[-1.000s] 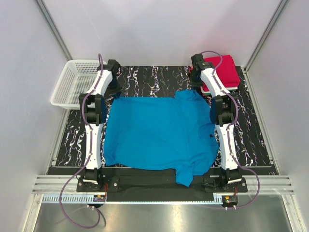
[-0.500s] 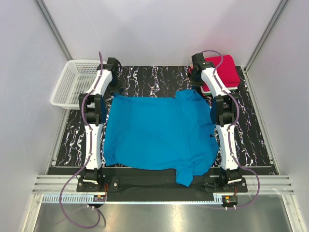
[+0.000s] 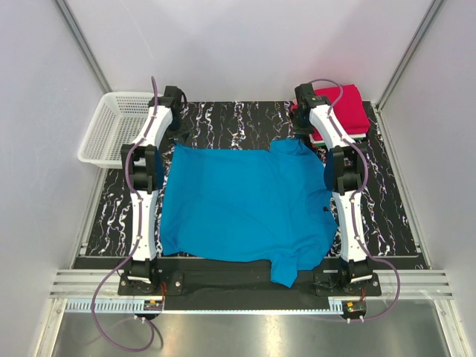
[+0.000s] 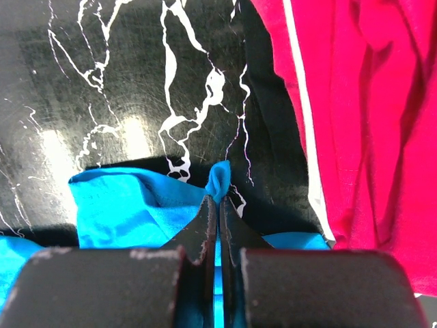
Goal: Fold and stack the t-shirts
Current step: Fold the tshirt
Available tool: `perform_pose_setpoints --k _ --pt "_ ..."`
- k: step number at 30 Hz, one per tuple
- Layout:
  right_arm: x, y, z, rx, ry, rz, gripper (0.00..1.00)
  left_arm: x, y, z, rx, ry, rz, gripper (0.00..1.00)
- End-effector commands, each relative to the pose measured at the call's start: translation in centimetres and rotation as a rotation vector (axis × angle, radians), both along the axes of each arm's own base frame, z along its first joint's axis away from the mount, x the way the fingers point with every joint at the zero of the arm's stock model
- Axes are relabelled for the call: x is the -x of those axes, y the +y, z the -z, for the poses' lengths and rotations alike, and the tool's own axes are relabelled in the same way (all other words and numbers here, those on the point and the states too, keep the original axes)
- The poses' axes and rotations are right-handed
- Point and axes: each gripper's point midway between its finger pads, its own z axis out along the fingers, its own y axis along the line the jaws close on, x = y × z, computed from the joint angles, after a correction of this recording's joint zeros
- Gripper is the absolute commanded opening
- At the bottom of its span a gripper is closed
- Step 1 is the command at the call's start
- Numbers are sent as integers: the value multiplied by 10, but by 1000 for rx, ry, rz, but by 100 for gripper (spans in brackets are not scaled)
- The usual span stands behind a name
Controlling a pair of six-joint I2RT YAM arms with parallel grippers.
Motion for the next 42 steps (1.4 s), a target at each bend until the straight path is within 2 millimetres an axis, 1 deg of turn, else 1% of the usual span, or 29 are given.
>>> perform_pose_setpoints --k 1,5,9,13,18,21,25,28,30,31,32,34,36,38,39,41,42 --pt "-4 5 -48 1 -96 -20 0 -17 7 -22 -15 -84 -11 45" --pt "-3 5 -50 -3 -99 -22 0 -11 5 -18 -9 -60 -13 46" --pt "-2 6 -55 -8 -106 -21 0 3 7 -12 -33 -3 -20 46" --pt "-1 6 -61 -13 -113 -21 0 16 6 3 -61 63 -17 46" --pt "3 4 -67 -5 -117 -24 0 22 -1 9 -73 90 2 45" --pt "6 3 -69 -6 -115 -25 0 28 -4 17 -71 120 8 45" --pt "9 3 -66 -6 -105 -27 0 42 -9 29 -70 173 13 44" --pt "11 3 -63 -9 -97 -24 0 47 -12 32 -67 186 8 43" --pt "11 4 -65 -12 -101 -27 0 46 -14 32 -62 182 9 42" --pt "11 5 -66 -15 -102 -29 0 46 -14 32 -61 182 10 40" --pt "11 4 -66 -14 -104 -29 0 45 -14 32 -61 178 8 34" --pt "10 4 -68 -11 -110 -32 0 43 -13 29 -67 168 6 28" --pt "10 4 -68 -8 -109 -34 0 41 -13 26 -74 153 4 20" --pt "10 4 -68 -10 -109 -37 0 37 -12 23 -78 140 7 16" --pt "10 4 -67 -11 -108 -38 0 36 -12 22 -78 135 5 11" --pt "10 5 -66 -13 -107 -37 0 35 -12 21 -80 131 7 8" --pt "10 5 -66 -14 -106 -38 0 34 -12 19 -81 125 8 5"
